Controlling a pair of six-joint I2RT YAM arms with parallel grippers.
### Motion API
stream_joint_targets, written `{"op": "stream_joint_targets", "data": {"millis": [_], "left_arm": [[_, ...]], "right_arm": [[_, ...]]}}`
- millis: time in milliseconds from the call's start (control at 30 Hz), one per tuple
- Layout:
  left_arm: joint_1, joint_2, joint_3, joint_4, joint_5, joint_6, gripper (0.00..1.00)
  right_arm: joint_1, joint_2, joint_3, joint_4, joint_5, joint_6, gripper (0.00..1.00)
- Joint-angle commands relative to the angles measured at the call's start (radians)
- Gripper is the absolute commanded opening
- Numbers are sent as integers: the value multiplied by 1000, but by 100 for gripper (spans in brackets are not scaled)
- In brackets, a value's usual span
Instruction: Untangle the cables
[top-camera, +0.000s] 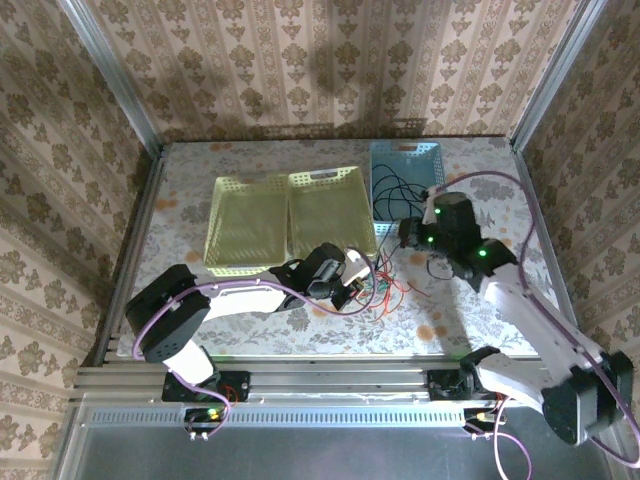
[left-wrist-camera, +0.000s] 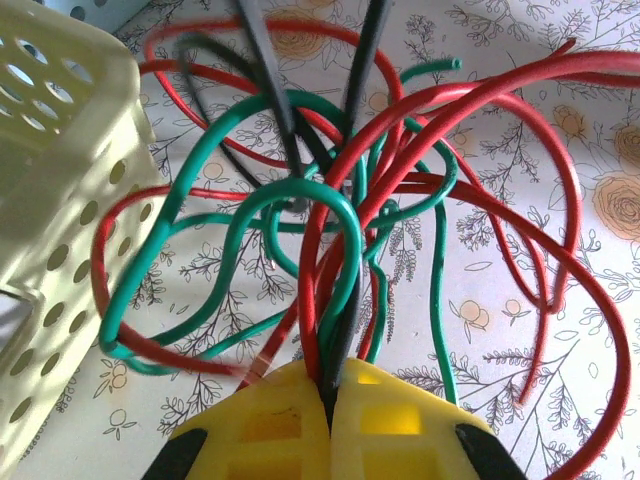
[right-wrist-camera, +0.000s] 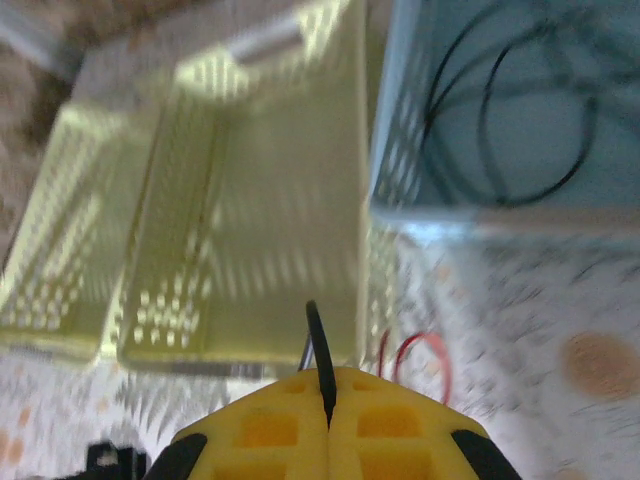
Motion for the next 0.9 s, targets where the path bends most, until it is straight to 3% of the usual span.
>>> {"op": "stream_joint_targets", "data": {"millis": [0,267,533,767,867], "left_arm": [[7,-6,5,-3,-9,7,0],[8,-5,2,-7,-12,8,0],[9,0,3,-12,-12,9,0],[8,1,4,-14,-12,9,0],[8,0,4,-14,-7,13,0]], "right_arm": [[-27,-99,70,-72,290,-6,0],[-105,-290,138,-126,571,-25,0],[-179,-400,195,-139,751,-49,0],[-198,-397,273,-146,810,-101,0],[-199,-366,294,-140,654,-138,0]]}}
